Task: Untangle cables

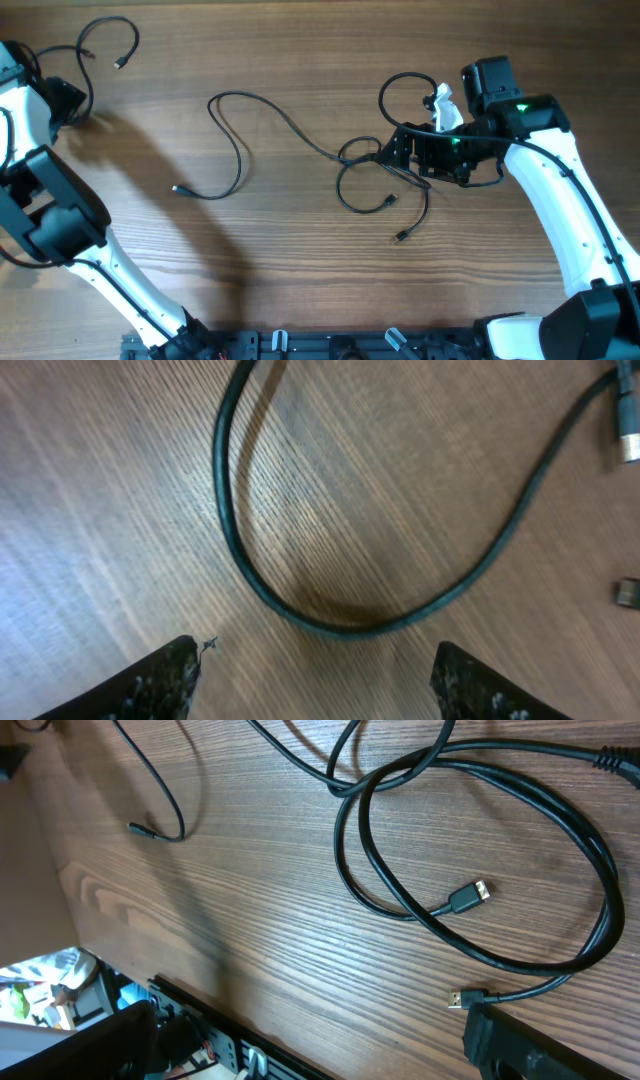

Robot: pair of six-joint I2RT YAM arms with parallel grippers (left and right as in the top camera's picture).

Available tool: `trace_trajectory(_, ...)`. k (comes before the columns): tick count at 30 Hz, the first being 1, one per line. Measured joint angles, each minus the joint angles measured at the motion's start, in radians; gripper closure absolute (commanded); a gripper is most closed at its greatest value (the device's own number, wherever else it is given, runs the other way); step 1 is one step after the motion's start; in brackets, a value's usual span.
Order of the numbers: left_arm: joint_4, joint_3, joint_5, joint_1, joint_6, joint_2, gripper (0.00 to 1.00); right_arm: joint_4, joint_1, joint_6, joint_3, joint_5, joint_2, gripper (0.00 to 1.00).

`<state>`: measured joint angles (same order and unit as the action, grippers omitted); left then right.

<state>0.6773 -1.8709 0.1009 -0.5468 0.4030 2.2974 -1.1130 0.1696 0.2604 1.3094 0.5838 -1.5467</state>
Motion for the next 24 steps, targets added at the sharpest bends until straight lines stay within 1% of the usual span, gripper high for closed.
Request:
trace_trajectory(2,-0.006,0.0,0.0,0.0,0.007,0.046,0.2,0.0,0.0,0.0,0.0,0.0,0.0,0.0)
trace_trajectory(4,-0.012,0.0,0.008,0.0,0.021,0.076,0.23,0.0,0.0,0.0,0.0,0.0,0.0,0.0)
trace_trajectory(7,-0.037,0.0,0.007,0.002,0.032,0.08,0.29,0.0,0.0,0.0,0.0,0.0,0.0,0.0)
trace_trajectory(8,-0.05,0.0,0.007,0.002,0.033,0.082,0.36,0.0,0.0,0.0,0.0,0.0,0.0,0.0)
trace_trajectory(10,-0.077,0.0,0.008,0.002,0.037,0.088,0.44,0.0,0.0,0.003,0.0,0.0,0.0,0.0)
trace_trajectory(11,-0.092,0.0,0.011,0.002,0.042,0.091,0.5,0.0,0.0,0.004,0.0,0.0,0.0,0.0)
trace_trajectory(12,-0.102,-0.001,0.013,0.002,0.045,0.093,0.59,0.0,0.0,0.007,0.0,0.0,0.0,0.0)
trace_trajectory(13,-0.111,-0.001,0.011,0.002,0.045,0.095,0.72,0.0,0.0,0.011,0.0,0.0,0.0,0.0)
trace_trajectory(14,-0.13,-0.001,0.011,0.002,0.049,0.099,0.92,0.0,0.0,0.013,0.0,0.0,0.0,0.0)
trace_trajectory(15,-0.146,-0.001,0.013,0.002,0.047,0.103,0.96,0.0,0.0,0.016,0.0,0.0,0.0,0.0)
trace_trajectory(18,-0.201,-0.001,0.013,0.0,0.044,0.111,0.96,0.0,0.0,0.027,0.0,0.0,0.0,0.0)
trace_trajectory(21,-0.257,-0.008,0.014,-0.008,-0.002,0.11,0.96,-0.013,0.0,0.037,0.0,0.0,0.0,0.0)
trace_trajectory(22,-0.265,-0.016,0.014,-0.011,-0.009,0.11,0.76,-0.02,0.0,0.039,0.0,0.0,0.0,0.0)
trace_trajectory(23,-0.275,-0.037,0.014,-0.02,-0.02,0.11,0.27,-0.029,0.0,0.042,0.0,-0.001,0.0,0.0)
trace_trajectory(24,-0.285,-0.059,0.014,-0.029,-0.03,0.109,0.0,-0.031,0.0,0.043,0.0,-0.002,0.0,0.0)
